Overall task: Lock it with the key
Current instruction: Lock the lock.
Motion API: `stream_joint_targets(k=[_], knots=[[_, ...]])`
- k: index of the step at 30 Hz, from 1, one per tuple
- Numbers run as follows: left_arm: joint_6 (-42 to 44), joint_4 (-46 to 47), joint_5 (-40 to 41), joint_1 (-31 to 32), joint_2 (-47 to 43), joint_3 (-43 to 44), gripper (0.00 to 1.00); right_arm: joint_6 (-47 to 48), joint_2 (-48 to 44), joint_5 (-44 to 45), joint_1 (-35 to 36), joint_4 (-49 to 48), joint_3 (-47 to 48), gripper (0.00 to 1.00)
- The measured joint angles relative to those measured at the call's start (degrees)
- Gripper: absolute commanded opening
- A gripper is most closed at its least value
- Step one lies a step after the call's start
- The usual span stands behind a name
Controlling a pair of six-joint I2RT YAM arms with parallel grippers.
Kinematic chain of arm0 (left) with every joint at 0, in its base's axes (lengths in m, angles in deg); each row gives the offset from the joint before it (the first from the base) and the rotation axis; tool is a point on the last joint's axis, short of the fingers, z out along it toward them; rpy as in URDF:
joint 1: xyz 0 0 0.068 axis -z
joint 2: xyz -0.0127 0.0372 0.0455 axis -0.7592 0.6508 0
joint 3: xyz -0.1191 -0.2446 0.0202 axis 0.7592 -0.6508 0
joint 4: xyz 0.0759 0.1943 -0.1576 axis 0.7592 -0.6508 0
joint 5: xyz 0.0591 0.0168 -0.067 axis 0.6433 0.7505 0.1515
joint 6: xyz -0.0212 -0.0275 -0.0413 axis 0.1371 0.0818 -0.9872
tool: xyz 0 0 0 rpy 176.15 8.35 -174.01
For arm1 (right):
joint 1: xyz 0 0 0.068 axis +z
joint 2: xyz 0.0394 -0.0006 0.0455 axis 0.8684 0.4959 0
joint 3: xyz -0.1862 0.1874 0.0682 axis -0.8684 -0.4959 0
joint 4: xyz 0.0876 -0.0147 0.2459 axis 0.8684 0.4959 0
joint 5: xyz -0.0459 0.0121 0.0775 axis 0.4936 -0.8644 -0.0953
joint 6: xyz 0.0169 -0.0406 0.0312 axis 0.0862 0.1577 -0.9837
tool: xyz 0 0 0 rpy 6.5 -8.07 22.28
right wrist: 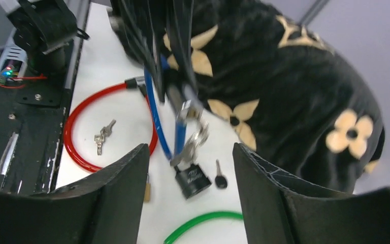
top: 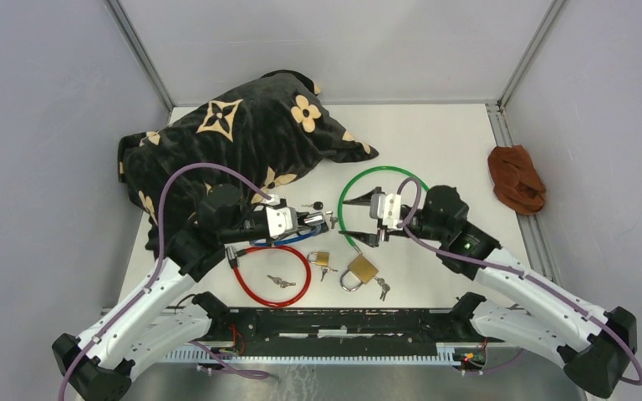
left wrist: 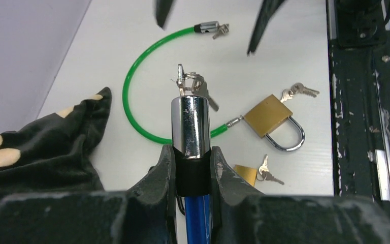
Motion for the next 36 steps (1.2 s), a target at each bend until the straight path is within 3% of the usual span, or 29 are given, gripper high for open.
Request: stream_joint_targets(k=[4, 8, 19, 25, 27, 31, 36], knots=[[5.29, -5.73, -0.24, 0.02, 1.75, 1.42, 0.02, 4.70, 4.74, -5.66, -0.15, 10.01, 12.70, 0.60], [8.41, -8.66, -0.22, 0.33, 2.21, 1.97, 0.02, 7.34, 9.25, -7.82, -0.15, 17.49, 18.18, 0.52], [10.88, -9.62, -1.09, 1.84, 2.34, 2.19, 0.02, 8.98, 18.64, -8.22, -0.15, 27.30, 21.64, 0.38], [10.88, -9.62, -1.11, 2.34, 2.75, 2.19, 0.02, 8.79, 19.32, -8.66, -0.15, 27.26, 21.88, 0.40], [10.88, -9.62, -1.11, 2.47, 2.78, 2.19, 0.02, 8.55, 19.54, -8.72, -0.15, 27.26, 21.97, 0.33], [10.88, -9.60, -1.09, 2.71, 2.78, 2.19, 0.02, 7.85, 20.39, -9.38, -0.15, 27.26, 22.47, 0.02], [10.86, -9.57, -0.48, 2.75, 2.84, 2.19, 0.02, 6.97, 20.59, -10.14, -0.15, 26.84, 22.60, 0.00]])
